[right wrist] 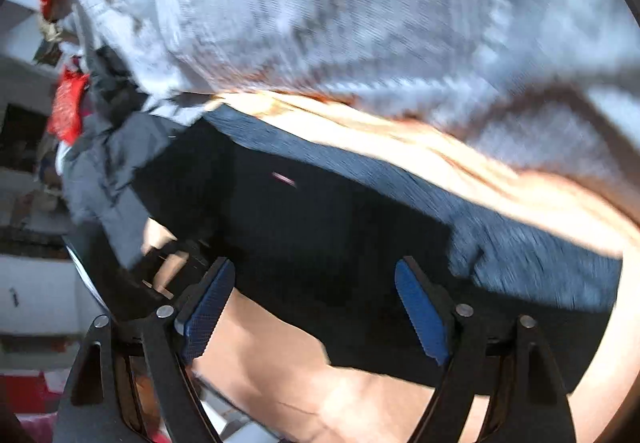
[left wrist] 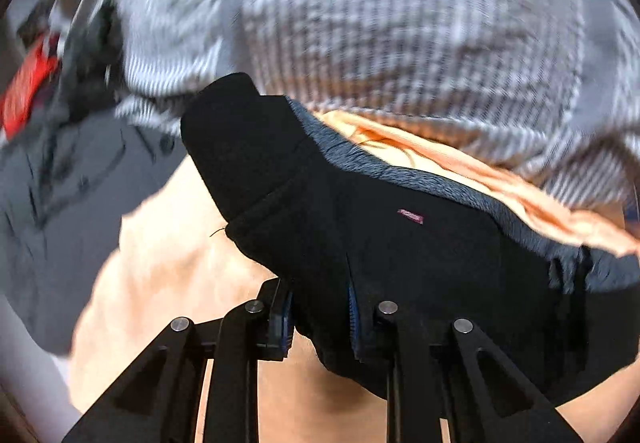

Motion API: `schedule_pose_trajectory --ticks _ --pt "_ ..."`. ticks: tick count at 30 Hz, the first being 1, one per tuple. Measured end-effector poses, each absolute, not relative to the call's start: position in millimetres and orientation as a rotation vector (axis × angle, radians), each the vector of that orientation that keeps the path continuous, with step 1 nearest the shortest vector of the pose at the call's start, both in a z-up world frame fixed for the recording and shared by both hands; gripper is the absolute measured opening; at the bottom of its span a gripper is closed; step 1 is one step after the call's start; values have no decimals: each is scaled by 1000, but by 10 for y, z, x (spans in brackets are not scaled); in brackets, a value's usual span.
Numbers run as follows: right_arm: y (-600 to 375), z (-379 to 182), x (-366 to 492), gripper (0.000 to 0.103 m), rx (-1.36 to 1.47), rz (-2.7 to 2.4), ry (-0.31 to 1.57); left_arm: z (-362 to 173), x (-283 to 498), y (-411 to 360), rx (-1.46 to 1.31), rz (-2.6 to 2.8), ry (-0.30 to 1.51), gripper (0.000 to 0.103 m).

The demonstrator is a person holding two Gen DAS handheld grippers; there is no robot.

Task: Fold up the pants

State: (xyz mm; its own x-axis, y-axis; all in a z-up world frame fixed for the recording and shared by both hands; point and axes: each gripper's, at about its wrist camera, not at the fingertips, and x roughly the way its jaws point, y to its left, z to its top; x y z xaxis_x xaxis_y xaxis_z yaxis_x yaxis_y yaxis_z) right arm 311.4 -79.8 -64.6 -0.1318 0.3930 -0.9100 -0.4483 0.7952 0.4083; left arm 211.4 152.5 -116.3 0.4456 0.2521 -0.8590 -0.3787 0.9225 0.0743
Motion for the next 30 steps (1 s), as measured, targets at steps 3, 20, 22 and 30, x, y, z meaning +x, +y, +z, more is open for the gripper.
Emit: schedule_pose_trajectory --ticks 3,20,22,30 --pt "-314 -609 3220 103 -91 809 1592 -1139 2148 1421 -58 383 1033 22" --pt "1129 -1312 3009 43 -465 978 1821 -1098 2097 1292 49 334 1008 22" --pt "1015 -1291 3052 22 -408 963 1812 -1092 2088 1288 49 330 1008 22" --pt "253 -874 3185 20 -129 1001 1704 -741 2074 930 76 223 940 22"
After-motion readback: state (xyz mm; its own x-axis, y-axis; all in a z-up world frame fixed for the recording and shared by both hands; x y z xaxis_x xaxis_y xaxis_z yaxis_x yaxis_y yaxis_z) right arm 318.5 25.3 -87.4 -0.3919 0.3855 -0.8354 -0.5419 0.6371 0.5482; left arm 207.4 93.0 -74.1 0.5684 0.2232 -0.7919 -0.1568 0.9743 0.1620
